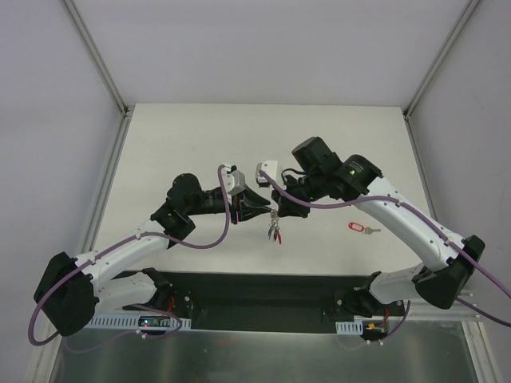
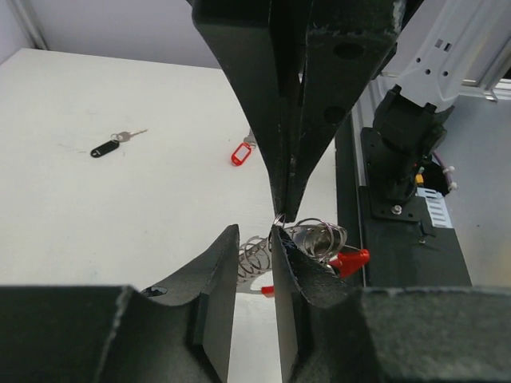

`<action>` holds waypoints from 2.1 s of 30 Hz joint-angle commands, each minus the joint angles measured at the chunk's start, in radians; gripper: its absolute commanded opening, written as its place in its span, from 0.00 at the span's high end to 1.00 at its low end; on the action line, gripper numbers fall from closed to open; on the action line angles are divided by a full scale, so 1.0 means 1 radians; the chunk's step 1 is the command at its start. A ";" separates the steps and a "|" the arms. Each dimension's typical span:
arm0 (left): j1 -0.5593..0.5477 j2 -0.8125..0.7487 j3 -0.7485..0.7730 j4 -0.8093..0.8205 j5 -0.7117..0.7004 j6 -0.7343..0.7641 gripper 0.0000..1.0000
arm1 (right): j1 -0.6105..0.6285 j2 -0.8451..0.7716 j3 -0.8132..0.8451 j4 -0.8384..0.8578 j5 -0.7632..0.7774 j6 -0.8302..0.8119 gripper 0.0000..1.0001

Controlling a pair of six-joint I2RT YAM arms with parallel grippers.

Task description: Put the keys on the keyring

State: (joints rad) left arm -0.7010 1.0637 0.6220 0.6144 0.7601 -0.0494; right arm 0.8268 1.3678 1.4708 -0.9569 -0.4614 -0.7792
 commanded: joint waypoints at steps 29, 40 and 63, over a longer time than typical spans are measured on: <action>-0.005 0.025 0.108 -0.153 0.118 0.020 1.00 | -0.002 -0.101 -0.099 0.182 -0.040 0.066 0.85; -0.006 -0.090 -0.037 0.142 -0.108 -0.095 1.00 | -0.249 -0.302 -0.449 0.724 -0.328 0.365 0.71; -0.006 -0.065 -0.093 0.278 -0.338 -0.187 1.00 | -0.014 -0.319 -0.563 0.928 0.168 0.505 0.21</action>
State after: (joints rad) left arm -0.7010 1.0004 0.5262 0.7822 0.4446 -0.2031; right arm 0.7719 1.0164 0.9081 -0.0769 -0.4900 -0.2455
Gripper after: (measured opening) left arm 0.006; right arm 0.792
